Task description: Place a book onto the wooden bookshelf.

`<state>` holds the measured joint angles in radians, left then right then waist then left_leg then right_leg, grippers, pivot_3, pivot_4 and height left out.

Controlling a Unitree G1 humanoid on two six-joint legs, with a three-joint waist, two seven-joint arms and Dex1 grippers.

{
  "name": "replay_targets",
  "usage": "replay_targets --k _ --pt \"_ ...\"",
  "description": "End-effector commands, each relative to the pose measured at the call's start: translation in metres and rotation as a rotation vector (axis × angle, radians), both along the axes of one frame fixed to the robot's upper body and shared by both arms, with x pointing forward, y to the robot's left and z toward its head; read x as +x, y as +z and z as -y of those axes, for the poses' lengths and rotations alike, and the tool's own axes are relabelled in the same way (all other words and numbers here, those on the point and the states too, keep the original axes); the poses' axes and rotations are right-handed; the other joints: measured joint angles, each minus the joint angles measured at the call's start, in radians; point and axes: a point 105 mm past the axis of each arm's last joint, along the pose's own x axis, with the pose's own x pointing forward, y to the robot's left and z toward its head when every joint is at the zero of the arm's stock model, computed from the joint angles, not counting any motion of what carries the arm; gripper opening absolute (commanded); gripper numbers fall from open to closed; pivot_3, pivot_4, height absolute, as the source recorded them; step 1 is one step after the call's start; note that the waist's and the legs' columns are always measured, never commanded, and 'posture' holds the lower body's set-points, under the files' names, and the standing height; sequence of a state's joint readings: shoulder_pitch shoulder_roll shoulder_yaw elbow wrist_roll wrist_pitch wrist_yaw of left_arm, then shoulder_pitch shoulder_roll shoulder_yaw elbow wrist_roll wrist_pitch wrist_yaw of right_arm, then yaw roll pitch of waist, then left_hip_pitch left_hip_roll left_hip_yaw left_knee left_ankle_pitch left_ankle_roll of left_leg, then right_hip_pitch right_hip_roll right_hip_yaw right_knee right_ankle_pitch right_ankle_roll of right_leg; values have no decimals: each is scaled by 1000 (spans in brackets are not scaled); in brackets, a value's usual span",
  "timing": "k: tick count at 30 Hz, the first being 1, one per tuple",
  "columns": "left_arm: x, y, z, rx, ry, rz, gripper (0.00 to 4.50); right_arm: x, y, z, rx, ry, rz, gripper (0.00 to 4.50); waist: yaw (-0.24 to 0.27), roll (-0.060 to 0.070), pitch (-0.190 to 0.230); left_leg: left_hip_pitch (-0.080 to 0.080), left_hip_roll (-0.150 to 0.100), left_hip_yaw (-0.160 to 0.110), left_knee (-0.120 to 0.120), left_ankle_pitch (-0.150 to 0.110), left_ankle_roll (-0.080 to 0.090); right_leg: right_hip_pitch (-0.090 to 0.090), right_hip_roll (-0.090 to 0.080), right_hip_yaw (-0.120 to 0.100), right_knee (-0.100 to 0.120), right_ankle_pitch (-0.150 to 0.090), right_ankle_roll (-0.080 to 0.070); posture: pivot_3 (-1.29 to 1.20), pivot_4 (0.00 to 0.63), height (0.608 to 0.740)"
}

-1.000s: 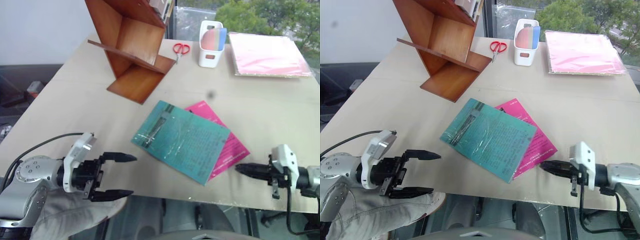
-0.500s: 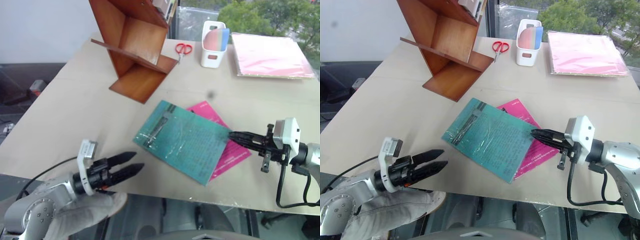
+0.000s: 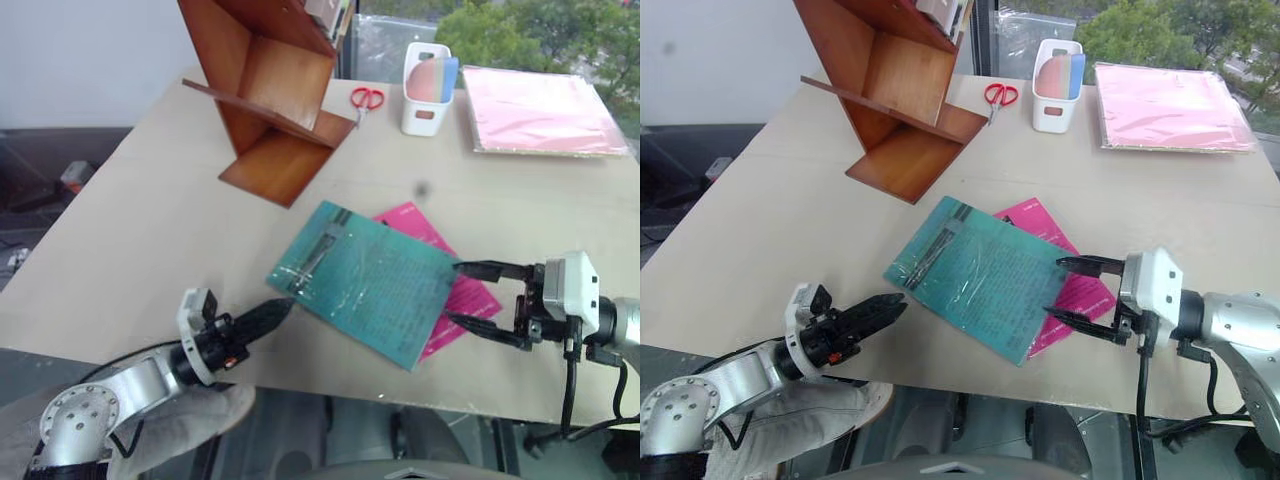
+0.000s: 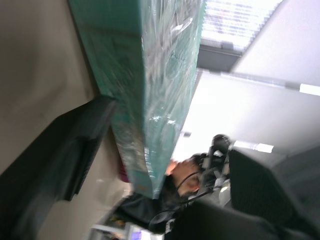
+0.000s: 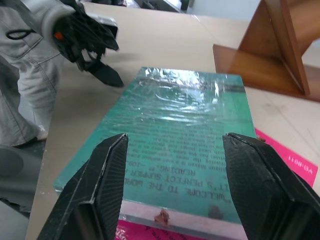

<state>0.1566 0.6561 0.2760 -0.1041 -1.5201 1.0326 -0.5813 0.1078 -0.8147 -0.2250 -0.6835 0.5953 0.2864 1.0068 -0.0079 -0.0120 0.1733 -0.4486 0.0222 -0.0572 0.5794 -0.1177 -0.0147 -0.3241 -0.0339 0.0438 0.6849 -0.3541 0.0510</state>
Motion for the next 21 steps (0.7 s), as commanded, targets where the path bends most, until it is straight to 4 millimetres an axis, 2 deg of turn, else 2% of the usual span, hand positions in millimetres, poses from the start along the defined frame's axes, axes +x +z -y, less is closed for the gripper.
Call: replay_targets --k 1,3,6,8,9,10,12,13,15,16,17,18,19,21 --pt "-2 -38 -25 -1 35 -71 4500 -10 9 -2 -23 48 112 3089 0 6 -6 0 0 0 0 0 0 0 0 0 0 0 0 0 150 740" --pt "-3 -43 -30 1 14 -67 4500 -14 9 -3 12 88 117 3089 -1 17 -14 1 0 0 0 0 0 1 1 0 0 0 0 0 150 740" --pt "-3 -49 -38 14 -3 -58 4500 -15 11 -5 112 120 44 3089 -6 26 -21 4 2 3 -1 0 0 1 0 2 3 -2 -3 0 150 740" --pt "-3 -52 -44 23 -12 -52 4500 -13 13 -6 132 130 15 3089 -10 28 -22 10 4 6 -3 0 0 2 -1 6 5 -2 -4 0 150 740" --pt "-4 -53 -46 28 -19 -46 4500 -13 18 -8 163 161 24 3503 -11 28 -23 18 5 8 -6 -3 -5 7 -2 9 6 -4 -7 0 150 740" --pt "-5 -54 -49 41 -29 -30 4500 -14 19 -8 155 180 20 3649 -13 29 -23 21 6 8 -7 -3 -5 8 -2 9 7 -6 -6 0 150 740" --pt "-12 -52 -55 121 -67 117 4500 -14 20 -8 137 201 44 4444 -14 29 -23 26 13 9 -9 -3 -5 10 -2 12 7 -8 -7 0 150 740" --pt "-14 -45 -58 142 -78 232 4500 -14 20 -8 135 205 48 4490 -15 28 -24 29 14 10 -11 -3 -5 10 -2 13 7 -8 -7 0 150 740" --pt "-16 -16 -74 88 -45 448 4500 -13 21 -9 145 209 43 4490 -22 29 -24 33 16 13 -16 -3 -6 11 -3 13 7 -9 -11 0 150 740" --pt "-9 9 -77 49 -16 524 4500 -12 21 -9 155 204 40 4490 -26 29 -23 33 18 14 -16 -3 -6 11 -3 12 7 -9 -13 0 150 740" --pt "7 43 -69 24 1 583 4500 -10 21 -9 162 194 42 4490 -27 23 -20 33 19 15 -17 -3 -6 11 -2 11 7 -9 -17 0 150 740" --pt "12 69 -59 21 -27 630 4500 -6 22 -9 169 174 51 4490 -24 15 -15 31 21 15 -17 -3 -6 9 -2 10 8 -10 -19 0 150 740" --pt "15 88 -54 11 -46 654 4500 -2 22 -9 182 152 52 4490 -14 9 -13 26 25 15 -17 -3 -5 7 -1 5 9 -11 -20 0 150 740" --pt "16 109 -53 -25 -41 679 4500 5 23 -9 198 115 54 4490 1 3 -12 10 32 19 -13 2 -12 -2 0 -5 8 -10 -20 0 150 740"
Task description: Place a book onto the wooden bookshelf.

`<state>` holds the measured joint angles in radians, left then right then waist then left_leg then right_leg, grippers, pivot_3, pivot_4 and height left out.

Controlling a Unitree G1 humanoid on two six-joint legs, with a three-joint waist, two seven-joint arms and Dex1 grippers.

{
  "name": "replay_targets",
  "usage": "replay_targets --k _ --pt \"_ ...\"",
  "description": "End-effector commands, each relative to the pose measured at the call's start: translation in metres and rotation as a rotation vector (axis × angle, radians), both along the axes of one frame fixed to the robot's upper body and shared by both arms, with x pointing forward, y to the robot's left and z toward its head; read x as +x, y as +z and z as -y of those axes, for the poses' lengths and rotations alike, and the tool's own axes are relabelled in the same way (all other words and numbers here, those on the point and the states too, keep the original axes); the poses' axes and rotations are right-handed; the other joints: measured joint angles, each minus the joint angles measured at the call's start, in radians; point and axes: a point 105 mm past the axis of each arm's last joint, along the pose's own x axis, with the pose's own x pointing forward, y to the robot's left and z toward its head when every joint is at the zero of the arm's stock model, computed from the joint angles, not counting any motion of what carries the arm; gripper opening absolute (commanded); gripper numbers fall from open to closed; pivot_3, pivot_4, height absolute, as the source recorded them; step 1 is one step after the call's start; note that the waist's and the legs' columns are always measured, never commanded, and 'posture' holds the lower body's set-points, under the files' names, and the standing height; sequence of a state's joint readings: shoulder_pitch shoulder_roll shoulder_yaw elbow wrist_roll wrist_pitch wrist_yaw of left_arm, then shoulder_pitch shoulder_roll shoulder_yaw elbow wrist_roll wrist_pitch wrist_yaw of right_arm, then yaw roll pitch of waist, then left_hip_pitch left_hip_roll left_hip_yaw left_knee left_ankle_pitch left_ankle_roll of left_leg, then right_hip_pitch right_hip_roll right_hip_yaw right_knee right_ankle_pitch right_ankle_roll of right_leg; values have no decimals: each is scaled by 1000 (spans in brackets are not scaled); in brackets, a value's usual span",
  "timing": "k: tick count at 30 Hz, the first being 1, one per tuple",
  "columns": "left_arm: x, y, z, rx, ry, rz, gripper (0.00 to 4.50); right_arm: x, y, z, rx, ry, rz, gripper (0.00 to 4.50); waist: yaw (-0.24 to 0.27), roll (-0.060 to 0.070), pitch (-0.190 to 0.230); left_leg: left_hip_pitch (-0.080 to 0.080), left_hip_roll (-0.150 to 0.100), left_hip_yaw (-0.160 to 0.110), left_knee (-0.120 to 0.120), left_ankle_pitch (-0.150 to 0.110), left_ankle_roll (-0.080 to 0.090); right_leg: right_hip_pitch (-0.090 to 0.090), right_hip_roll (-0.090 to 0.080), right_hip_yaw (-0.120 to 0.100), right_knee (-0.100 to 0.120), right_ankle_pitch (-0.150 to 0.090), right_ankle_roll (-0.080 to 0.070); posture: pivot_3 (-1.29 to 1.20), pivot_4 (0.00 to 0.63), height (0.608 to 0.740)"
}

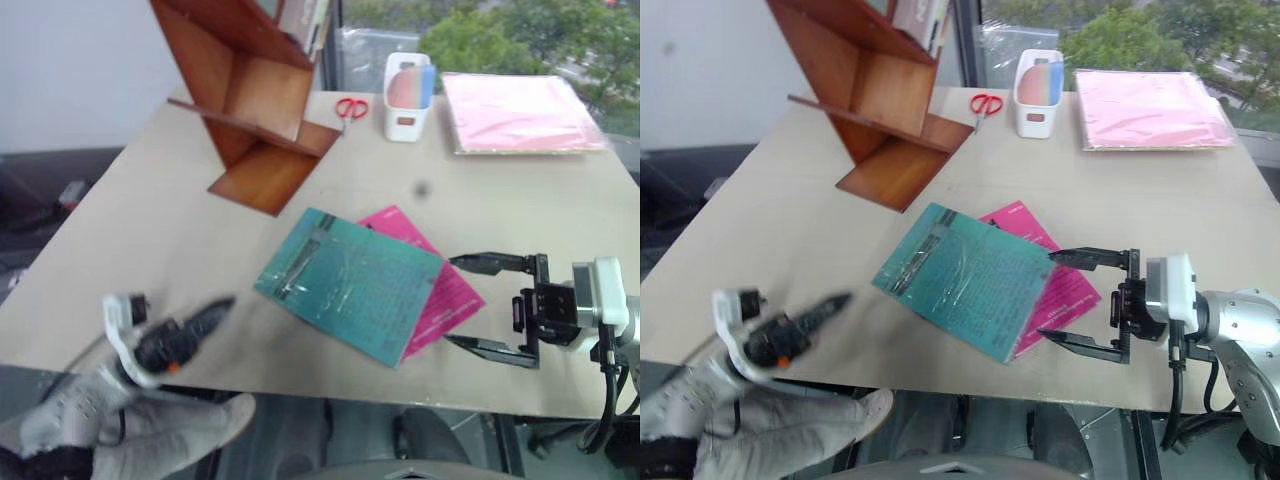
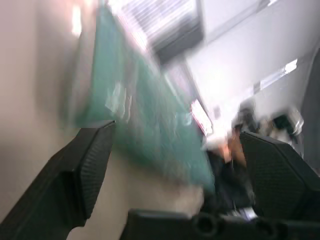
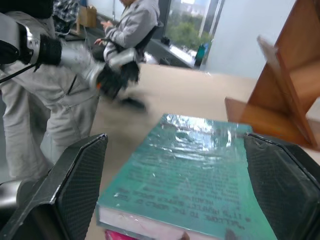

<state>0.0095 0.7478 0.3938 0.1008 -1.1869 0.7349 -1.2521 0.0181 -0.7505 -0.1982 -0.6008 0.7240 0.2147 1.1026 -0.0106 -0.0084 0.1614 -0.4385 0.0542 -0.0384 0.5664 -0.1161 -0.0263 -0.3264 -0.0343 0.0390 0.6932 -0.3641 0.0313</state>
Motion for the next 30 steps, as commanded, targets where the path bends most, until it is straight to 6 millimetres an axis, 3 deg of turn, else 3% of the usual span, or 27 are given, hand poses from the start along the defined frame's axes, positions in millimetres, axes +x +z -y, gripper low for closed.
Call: replay_targets --k 1,4,6,9,13,18,21,24,28,30 --pt "0 59 7 -38 -33 119 4500 10 7 -2 51 -56 11 4490 3 -1 0 -3 -1 2 0 2 3 -1 -1 0 -2 2 3 0 150 740" --pt "23 94 7 -91 88 197 4500 24 13 -3 98 -160 49 4490 1 -2 1 -7 -9 7 0 -1 7 -2 -1 0 -6 3 11 0 150 740" --pt "48 111 23 -29 219 250 4500 42 10 1 55 -287 36 4490 0 -5 3 -11 -12 7 1 -1 6 -5 -1 -3 -6 3 13 0 150 740" --pt "69 117 41 99 354 309 4500 53 6 1 -26 -342 51 4490 3 -7 4 -12 -14 7 1 -1 6 -6 0 -4 -5 3 13 0 150 740" --pt "85 125 65 173 498 384 4500 56 5 -4 -3 -331 -6 4490 0 -13 9 -13 -15 6 1 1 4 -5 1 -6 -4 3 13 0 150 740" --pt "76 117 73 174 469 359 4500 53 -2 -8 -58 -257 -44 4490 -5 -15 11 -13 -15 6 1 2 2 -5 1 -6 -4 3 13 0 150 740" --pt "54 103 72 195 319 316 4500 51 0 -12 -71 -201 -33 4490 -10 -15 11 -12 -14 6 1 2 2 -5 1 -6 -4 3 13 0 150 740" --pt "29 86 60 278 207 298 4500 56 4 -15 -73 -169 4 4490 -14 -14 13 -11 -13 7 1 2 2 -6 2 -5 -3 3 13 0 150 740" --pt "26 69 36 399 237 275 4500 57 3 -24 -100 -95 6 4490 -6 -14 14 -10 -13 6 1 1 3 -6 2 -6 0 3 12 0 150 740" --pt "21 71 36 445 200 305 4500 54 4 -34 -117 -38 -4 3977 1 -13 16 -10 -14 5 1 1 3 -6 1 -7 0 3 12 0 150 740"
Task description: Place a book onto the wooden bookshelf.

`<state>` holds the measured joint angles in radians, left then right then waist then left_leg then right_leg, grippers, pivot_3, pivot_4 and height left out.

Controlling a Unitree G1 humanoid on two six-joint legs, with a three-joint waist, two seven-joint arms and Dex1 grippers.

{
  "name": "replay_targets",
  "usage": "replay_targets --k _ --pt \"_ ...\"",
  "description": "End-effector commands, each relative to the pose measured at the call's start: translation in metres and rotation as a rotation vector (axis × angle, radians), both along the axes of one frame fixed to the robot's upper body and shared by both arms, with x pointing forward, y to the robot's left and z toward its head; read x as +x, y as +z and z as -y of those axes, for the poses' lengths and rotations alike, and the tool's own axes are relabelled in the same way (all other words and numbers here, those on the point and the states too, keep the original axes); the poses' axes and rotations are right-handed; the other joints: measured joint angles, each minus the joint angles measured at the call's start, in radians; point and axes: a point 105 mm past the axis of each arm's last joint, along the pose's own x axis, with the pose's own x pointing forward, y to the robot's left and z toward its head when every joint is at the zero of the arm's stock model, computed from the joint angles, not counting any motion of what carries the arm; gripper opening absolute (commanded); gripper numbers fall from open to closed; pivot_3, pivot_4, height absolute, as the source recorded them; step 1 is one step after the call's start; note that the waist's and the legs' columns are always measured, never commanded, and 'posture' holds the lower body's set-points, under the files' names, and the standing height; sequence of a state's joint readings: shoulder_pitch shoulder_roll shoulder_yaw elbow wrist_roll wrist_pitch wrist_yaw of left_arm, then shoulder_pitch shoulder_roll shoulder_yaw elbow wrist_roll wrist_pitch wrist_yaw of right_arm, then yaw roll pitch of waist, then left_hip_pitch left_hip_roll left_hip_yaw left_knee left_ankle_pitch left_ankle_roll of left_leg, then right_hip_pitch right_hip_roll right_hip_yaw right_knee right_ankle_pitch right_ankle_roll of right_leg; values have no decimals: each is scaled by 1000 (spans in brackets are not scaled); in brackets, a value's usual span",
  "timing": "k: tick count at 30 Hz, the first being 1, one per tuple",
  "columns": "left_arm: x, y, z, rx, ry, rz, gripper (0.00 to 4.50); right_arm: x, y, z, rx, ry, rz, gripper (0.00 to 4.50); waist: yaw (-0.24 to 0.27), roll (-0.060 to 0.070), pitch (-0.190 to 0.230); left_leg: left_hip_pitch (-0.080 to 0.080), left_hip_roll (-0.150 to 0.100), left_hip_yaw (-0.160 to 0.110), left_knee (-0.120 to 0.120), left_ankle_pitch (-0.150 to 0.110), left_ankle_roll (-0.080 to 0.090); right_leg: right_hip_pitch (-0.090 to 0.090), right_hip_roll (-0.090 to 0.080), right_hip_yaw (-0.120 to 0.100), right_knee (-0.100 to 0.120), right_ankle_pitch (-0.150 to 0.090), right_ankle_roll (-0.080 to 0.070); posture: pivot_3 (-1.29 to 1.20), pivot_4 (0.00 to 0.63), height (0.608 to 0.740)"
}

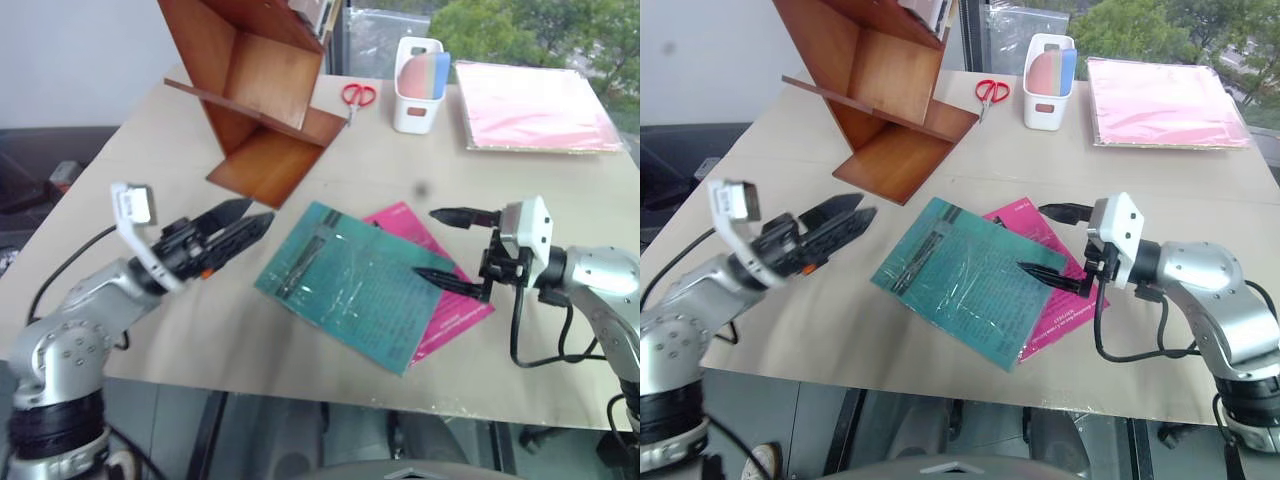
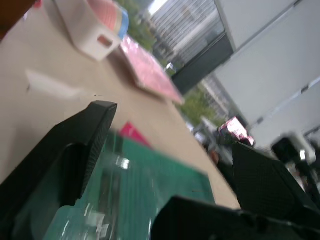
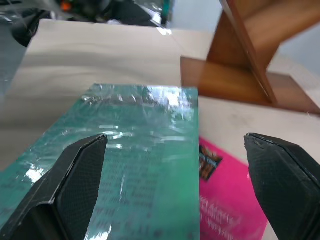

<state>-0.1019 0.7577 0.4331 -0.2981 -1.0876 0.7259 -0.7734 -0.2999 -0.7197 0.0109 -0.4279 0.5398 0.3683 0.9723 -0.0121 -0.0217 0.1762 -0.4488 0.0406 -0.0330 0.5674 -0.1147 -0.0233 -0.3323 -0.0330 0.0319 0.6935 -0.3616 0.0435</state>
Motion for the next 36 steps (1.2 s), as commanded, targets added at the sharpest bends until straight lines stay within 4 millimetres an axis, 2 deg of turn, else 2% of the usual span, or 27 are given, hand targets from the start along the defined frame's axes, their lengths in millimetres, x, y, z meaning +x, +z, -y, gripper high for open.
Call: replay_targets --k 1,5,6,9,10,13,15,17,21,25,30,32,33,36 --pt "-7 17 -3 93 -56 100 4500 -6 10 -19 -14 105 28 3713 3 0 1 0 0 0 0 0 -1 0 0 -1 0 0 0 0 150 740" --pt "-24 7 12 312 -209 144 4500 -4 -11 -32 -120 164 -2 2013 -1 0 1 0 0 0 1 1 -1 0 0 -1 0 0 0 0 150 740" --pt "-28 5 11 317 -224 132 4500 -4 -16 -34 -147 164 0 1648 -1 0 1 0 0 0 0 0 -1 0 -1 -1 -1 0 0 0 150 740" --pt "-30 0 4 320 -211 116 4500 -1 -21 -42 -166 170 -5 150 -1 0 2 -2 0 1 -1 0 0 -1 -1 0 0 0 0 0 150 740" --pt "-31 -2 3 329 -208 120 4500 0 -22 -44 -176 178 -6 35 -1 0 2 -2 0 0 -1 0 -1 -2 -1 0 0 0 0 0 150 740" --pt "-28 -7 6 323 -202 140 4500 10 -41 -47 -222 156 -29 35 -2 0 2 -2 1 0 -1 0 -1 -3 0 0 1 0 0 0 150 740" --pt "-27 -5 10 315 -203 159 4500 34 -67 -39 -292 62 -53 35 -3 -1 1 -1 1 1 -1 0 -1 -3 0 0 0 0 0 0 150 740" --pt "-29 -4 11 326 -211 169 4500 50 -82 -24 -338 -4 -80 35 -3 0 2 0 1 1 0 1 -1 -2 0 0 1 0 0 0 150 740" --pt "-28 0 1 341 -166 187 4500 64 -92 10 -367 -86 -118 35 1 -2 0 3 1 0 1 1 -1 2 0 -1 1 0 0 0 150 740" --pt "-30 -3 1 335 -159 189 4500 70 -102 38 -398 -145 -144 35 5 -5 -3 5 2 -1 3 0 -1 7 -2 -4 1 0 0 0 150 740" --pt "-28 -5 6 323 -178 197 4500 77 -106 44 -376 -179 -165 35 6 -8 -5 8 5 0 6 -2 -4 12 -3 -4 0 0 0 0 150 740" --pt "-26 -7 8 320 -191 198 4500 79 -106 44 -374 -178 -146 35 6 -8 -6 18 5 0 6 -3 -5 22 -6 -4 -2 -2 -4 0 150 740" --pt "-27 -7 9 317 -199 195 4500 79 -100 42 -348 -168 -130 35 6 -8 -7 18 6 0 6 -3 -5 23 -8 -4 -3 -2 -4 0 150 740" --pt "-29 -11 12 313 -238 176 4500 63 -64 28 -203 -67 -74 35 8 -9 -7 17 7 0 6 -3 -6 23 -11 -3 -4 -2 -4 0 150 740"
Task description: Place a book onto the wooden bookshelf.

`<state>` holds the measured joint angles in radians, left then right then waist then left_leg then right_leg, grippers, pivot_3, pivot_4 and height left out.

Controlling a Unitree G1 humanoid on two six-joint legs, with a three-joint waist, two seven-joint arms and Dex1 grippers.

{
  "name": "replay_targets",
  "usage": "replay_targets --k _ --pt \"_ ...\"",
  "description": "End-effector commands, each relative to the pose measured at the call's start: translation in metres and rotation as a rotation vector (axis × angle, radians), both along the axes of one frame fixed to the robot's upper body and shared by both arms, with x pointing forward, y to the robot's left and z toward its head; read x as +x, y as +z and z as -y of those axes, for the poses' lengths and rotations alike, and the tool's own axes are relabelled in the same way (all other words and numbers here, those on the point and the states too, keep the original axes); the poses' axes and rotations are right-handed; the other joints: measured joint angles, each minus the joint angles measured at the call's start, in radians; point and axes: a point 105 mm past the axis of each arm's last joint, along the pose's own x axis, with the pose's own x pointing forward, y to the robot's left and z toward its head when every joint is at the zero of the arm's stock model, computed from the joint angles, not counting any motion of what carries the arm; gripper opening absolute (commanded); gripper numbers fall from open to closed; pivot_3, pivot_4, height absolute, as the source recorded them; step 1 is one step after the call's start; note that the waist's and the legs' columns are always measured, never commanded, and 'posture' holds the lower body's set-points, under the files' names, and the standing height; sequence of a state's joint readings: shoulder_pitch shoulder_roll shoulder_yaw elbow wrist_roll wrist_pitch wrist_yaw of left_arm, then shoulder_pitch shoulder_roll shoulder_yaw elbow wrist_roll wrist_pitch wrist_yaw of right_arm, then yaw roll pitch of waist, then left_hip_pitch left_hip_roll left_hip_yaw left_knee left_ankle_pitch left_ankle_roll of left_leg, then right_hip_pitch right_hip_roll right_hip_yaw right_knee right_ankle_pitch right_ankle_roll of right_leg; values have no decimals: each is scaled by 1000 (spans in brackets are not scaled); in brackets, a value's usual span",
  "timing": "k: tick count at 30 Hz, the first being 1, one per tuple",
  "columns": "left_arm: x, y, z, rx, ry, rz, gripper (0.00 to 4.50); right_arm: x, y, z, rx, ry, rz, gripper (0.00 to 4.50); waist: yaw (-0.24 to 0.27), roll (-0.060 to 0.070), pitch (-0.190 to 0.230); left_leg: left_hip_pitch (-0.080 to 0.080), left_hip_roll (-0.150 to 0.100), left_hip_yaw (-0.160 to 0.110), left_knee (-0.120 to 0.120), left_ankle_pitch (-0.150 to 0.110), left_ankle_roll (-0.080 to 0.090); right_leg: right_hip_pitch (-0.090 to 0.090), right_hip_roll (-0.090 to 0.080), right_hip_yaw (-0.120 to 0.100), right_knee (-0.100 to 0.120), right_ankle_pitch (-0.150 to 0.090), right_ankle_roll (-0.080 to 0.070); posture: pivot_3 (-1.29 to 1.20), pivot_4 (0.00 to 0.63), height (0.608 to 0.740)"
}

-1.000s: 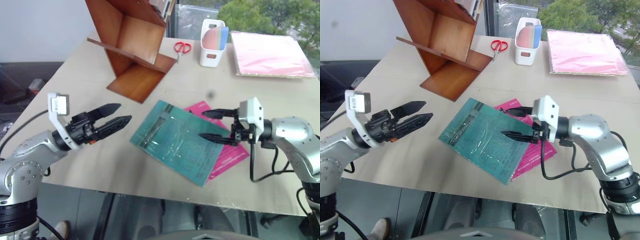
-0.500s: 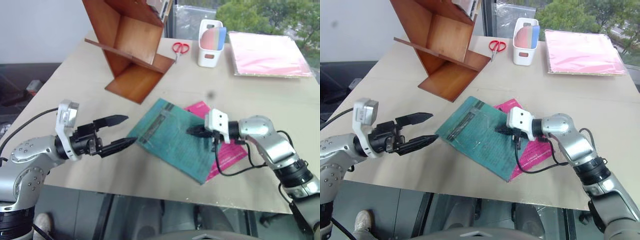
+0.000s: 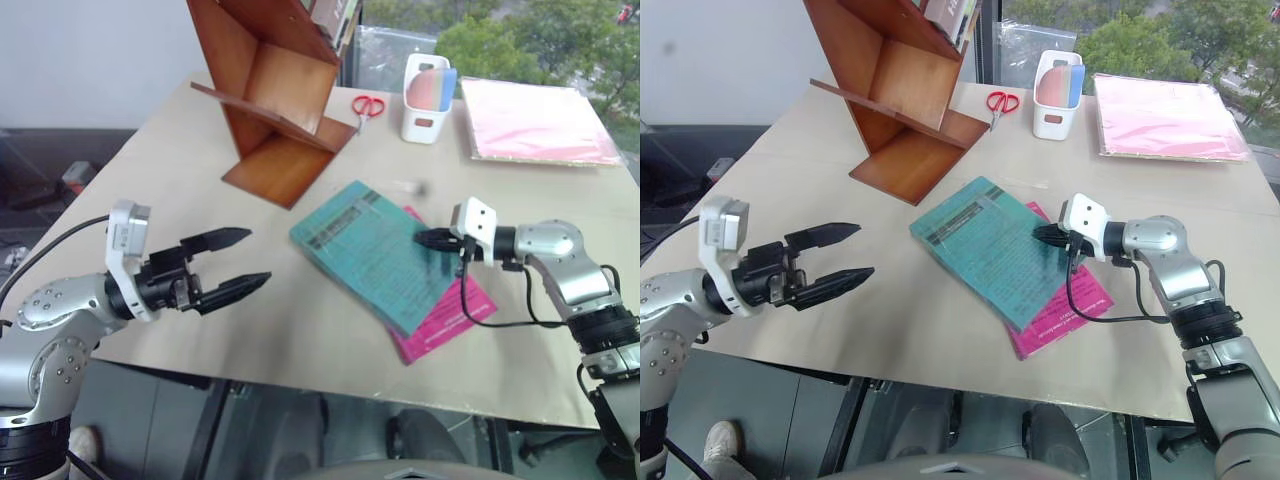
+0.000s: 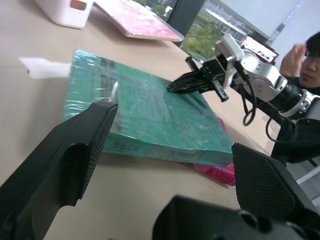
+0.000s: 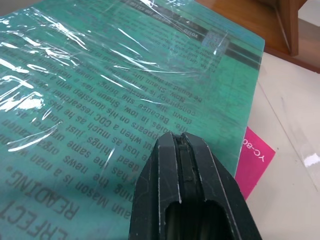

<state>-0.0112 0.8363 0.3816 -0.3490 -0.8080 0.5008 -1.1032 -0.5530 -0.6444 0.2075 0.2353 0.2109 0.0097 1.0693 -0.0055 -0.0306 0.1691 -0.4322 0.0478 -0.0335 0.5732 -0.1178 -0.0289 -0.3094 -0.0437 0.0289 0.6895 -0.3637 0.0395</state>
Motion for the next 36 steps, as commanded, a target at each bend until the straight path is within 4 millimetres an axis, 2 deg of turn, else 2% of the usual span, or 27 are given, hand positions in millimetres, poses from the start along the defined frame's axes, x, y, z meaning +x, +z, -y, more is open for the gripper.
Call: replay_targets --k 1,7,11,13,17,21,25,32,36 --pt "-4 1 5 0 -47 6 4500 -20 5 5 59 45 -60 35 3 1 1 -1 0 0 0 0 0 0 -1 0 0 0 0 0 150 740" --pt "-1 -15 16 -51 -45 -90 4500 -47 51 -3 189 87 24 35 -5 10 8 -4 -1 4 -8 2 8 -2 3 -3 -10 2 4 0 150 740" --pt "7 -29 28 -117 -8 -158 4500 -68 54 6 172 37 59 1869 -1 11 9 -7 -1 8 -9 -1 6 -3 9 -3 -13 2 4 0 150 740" --pt "9 -34 32 -140 1 -195 4500 -80 52 11 162 22 41 2516 3 11 9 -8 0 6 -9 -2 6 -3 9 -5 -13 -2 4 0 150 740" --pt "6 -43 37 -191 1 -334 4500 -103 51 19 130 5 29 4368 -6 11 9 -16 -1 6 -7 -3 5 -11 9 -5 -10 -2 4 0 150 740" --pt "7 -50 38 -309 43 -603 4500 -111 49 19 99 1 64 4368 -10 11 9 -15 -1 5 -6 -2 5 -11 10 -5 -8 -1 4 0 150 740" --pt "19 -46 46 -457 69 -789 4500 -110 44 16 80 6 86 4368 -5 11 9 -15 0 1 -1 -2 6 -8 10 -9 -7 -2 4 0 150 740" --pt "32 -50 60 -585 127 -950 4500 -109 45 18 70 16 82 4368 -4 11 9 -17 -2 -1 4 -3 7 -5 9 -11 -7 -1 5 0 150 740" --pt "28 -55 67 -603 132 -1023 4500 -109 47 20 64 16 81 4368 -3 11 9 -17 -2 -1 5 -3 6 -5 10 -11 -6 -1 5 0 150 740"
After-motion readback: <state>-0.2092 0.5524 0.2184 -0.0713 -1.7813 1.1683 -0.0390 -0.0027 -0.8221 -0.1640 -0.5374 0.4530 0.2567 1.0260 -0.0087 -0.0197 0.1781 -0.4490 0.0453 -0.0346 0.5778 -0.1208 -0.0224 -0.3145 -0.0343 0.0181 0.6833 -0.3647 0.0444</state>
